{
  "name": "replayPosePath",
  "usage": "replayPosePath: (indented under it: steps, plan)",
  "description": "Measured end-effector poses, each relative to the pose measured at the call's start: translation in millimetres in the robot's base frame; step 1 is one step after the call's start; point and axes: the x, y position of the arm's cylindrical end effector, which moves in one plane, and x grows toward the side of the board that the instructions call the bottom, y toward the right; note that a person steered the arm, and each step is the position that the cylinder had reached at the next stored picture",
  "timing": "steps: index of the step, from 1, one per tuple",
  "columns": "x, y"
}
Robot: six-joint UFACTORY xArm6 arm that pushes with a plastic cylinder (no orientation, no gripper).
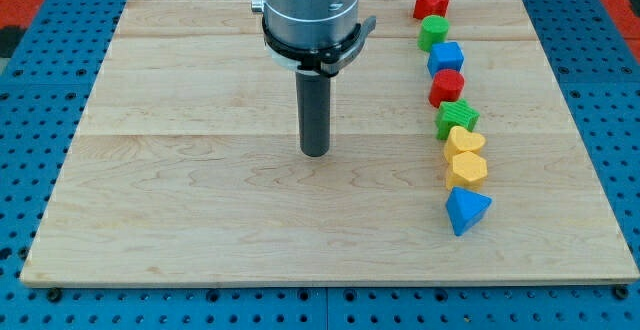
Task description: Move your arm diagonally bottom left to the blue triangle
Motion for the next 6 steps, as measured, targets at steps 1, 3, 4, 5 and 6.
replayPosePath:
  steps: [1,3,4,5,6]
  plan:
    - [-45.9,0.6]
    - [-164.8,-0.2]
    - [-194.3,5.8]
    - [-101.4,54.2]
    - [24.6,71.7]
